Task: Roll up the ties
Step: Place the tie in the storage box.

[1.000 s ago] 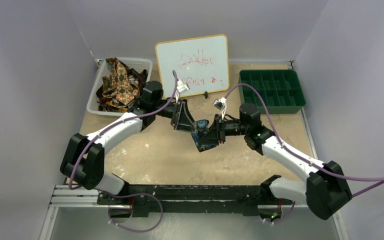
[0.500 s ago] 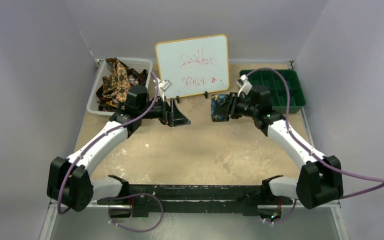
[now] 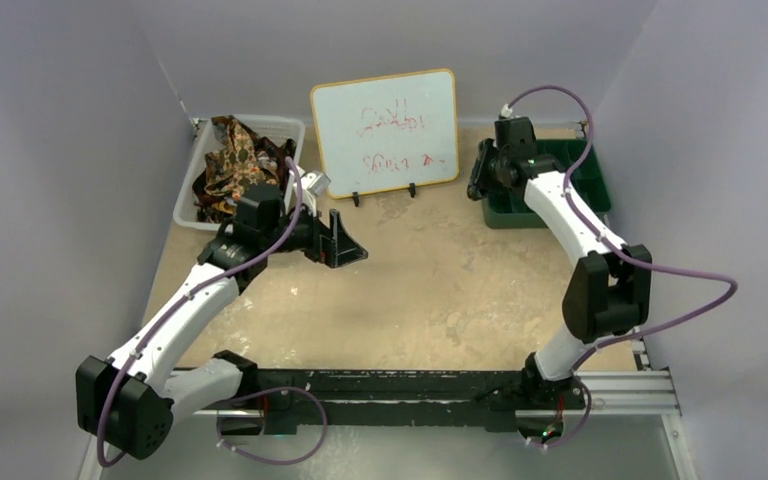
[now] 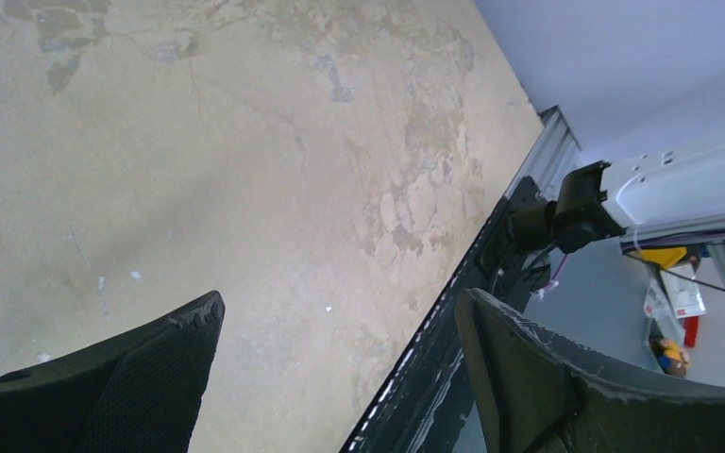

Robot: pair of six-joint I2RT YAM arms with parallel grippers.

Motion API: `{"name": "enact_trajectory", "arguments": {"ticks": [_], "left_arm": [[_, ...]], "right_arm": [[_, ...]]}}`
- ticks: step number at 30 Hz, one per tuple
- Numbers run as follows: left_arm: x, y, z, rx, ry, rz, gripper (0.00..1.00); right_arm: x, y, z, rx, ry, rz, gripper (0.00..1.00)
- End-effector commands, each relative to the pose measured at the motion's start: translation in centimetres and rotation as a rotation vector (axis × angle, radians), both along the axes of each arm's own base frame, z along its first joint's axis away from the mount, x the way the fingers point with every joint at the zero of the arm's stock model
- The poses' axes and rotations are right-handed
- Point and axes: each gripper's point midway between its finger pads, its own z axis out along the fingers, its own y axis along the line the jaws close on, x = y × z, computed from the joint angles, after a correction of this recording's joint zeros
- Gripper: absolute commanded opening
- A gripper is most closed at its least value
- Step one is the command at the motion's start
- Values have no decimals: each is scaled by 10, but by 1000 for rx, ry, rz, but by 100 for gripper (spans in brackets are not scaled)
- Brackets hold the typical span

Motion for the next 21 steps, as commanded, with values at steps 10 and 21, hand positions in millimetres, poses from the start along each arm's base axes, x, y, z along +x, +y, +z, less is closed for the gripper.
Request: {"name": "enact_trajectory", "arguments": {"ticks": [10,21], "left_arm": [[-11,15,-18,109,-35,-22,92],[-16,17,-26,123,-26,-37,92]], "right_arm": [[31,-72,8,-301,66,-23,0],[35,-72,-28,-286,139,102,0]]}}
